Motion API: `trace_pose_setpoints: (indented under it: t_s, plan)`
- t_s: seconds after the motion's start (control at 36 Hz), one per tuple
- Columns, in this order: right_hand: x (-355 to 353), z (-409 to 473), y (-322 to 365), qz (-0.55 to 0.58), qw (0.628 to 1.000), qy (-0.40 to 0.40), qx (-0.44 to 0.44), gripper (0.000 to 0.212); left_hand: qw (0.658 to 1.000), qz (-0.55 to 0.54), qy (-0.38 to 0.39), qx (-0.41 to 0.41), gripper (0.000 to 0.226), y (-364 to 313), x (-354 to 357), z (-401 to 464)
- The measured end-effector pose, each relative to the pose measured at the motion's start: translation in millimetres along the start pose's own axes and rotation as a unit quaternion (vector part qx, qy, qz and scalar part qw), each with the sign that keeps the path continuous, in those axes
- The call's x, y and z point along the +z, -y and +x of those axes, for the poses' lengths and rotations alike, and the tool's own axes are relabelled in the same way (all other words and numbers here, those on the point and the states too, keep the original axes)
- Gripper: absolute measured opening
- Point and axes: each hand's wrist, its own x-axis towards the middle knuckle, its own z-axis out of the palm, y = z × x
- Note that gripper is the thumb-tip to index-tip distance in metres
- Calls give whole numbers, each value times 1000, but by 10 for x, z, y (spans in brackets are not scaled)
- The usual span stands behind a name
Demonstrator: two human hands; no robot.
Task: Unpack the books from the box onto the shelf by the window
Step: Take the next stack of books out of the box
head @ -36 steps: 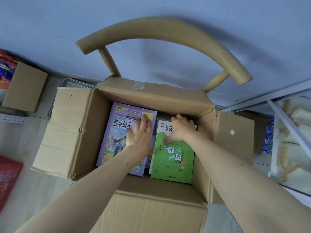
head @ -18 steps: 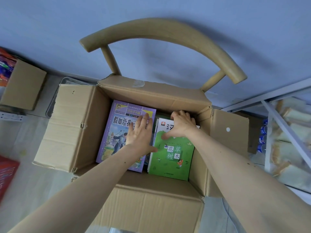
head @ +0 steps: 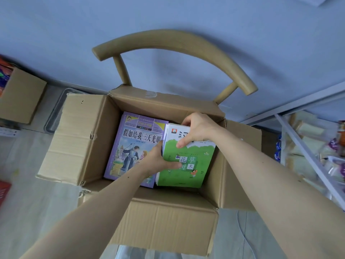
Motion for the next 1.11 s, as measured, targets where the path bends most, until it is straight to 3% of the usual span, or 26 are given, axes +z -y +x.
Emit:
trace_pose_setpoints:
  t_s: [0.22, 0.31, 0.36, 0.44, 0.56, 0.64, 0.78, 0.83, 0.92, 1.03, 1.11]
  plan:
    - [-314, -191, 381, -72, 993, -74, -54, 58, 995, -100, 20, 1, 53, -323, -259, -276]
    - [-411, -303, 587, -71, 988, -114, -77, 73, 991, -135, 16, 12, 61, -479, -442, -553]
    - [-458, -403, 774, -65, 979, -168, -99, 97, 988, -151, 7, 23, 68, -585, -588, -787]
    - [-512, -596, 1150, -21, 957, -260, -123, 117, 989, -143, -21, 43, 66, -754, -847, -1187]
    - [-549, -846, 1754, 142, 936, -286, -150, 121, 987, -130, -68, 61, 61, -954, -1282, -1834]
    - [-523, -1057, 2294, 276, 913, -249, -168, 125, 979, -130, -134, 83, 61, -1035, -1613, -2386]
    - [-370, -1344, 3299, 360, 913, -58, -182, 135, 949, -174, -232, 123, 58, -1040, -2107, -3349]
    - [-242, -1467, 3700, 330, 923, -7, -196, 120, 930, -197, -276, 143, 61, -1005, -2307, -3743]
    - [-25, -1720, 4339, 273, 922, 43, -271, 61, 898, -230, -336, 166, 65, -903, -2615, -4340]
    - [278, -2078, 5259, 247, 902, 73, -346, 82, 863, -256, -393, 189, 64, -693, -3028, -5157]
    - [474, -2370, 5995, 229, 874, 82, -420, 58, 833, -247, -452, 200, 68, -523, -3370, -5780]
